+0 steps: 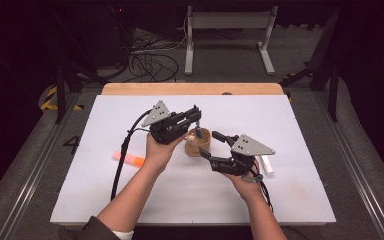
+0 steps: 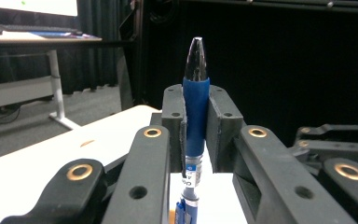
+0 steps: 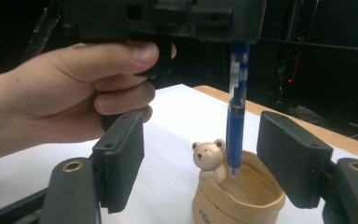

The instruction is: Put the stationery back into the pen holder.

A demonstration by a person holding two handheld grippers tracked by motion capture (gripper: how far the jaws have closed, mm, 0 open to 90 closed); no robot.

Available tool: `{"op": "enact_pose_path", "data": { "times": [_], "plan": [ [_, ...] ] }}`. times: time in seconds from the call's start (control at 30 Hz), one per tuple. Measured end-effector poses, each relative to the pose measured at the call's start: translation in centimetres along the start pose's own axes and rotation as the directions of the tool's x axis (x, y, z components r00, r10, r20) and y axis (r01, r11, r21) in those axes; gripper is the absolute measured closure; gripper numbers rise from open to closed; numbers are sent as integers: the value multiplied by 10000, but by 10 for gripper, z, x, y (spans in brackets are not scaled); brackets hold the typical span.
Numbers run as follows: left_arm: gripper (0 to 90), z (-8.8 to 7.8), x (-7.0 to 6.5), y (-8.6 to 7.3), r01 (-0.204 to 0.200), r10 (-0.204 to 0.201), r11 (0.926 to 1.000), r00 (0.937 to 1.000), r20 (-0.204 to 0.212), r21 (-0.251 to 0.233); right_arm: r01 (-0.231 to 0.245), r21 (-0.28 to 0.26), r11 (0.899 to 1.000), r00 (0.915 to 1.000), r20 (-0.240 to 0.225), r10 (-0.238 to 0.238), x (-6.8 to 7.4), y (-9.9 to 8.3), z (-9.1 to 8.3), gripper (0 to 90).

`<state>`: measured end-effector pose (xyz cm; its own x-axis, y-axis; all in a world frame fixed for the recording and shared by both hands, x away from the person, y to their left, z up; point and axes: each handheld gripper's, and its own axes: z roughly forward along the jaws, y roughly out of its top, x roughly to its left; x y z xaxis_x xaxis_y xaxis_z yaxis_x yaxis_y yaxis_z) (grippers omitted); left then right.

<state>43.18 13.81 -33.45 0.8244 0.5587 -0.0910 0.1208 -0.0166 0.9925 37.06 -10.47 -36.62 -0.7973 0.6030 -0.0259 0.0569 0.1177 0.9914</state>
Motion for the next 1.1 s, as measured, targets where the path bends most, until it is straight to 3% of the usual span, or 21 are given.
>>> {"op": "enact_pose_path", "data": {
  "times": [0.37, 0.83, 1.1],
  "plan": [
    [791, 7, 11, -10, 118, -109, 9990, 9997, -208, 436, 83, 32, 10000, 9999, 89, -84, 0, -1, 1, 333],
    [788, 15, 16, -29, 523, -500, 9919, 9985, -229, 1159, 119, 197, 9997, 9999, 52, -120, 1, -2, 2, 332],
    [786, 18, 17, -35, 471, -449, 9871, 9988, -180, 1528, 136, 281, 9995, 9999, 46, -138, 1, -2, 4, 331]
  ]
}}
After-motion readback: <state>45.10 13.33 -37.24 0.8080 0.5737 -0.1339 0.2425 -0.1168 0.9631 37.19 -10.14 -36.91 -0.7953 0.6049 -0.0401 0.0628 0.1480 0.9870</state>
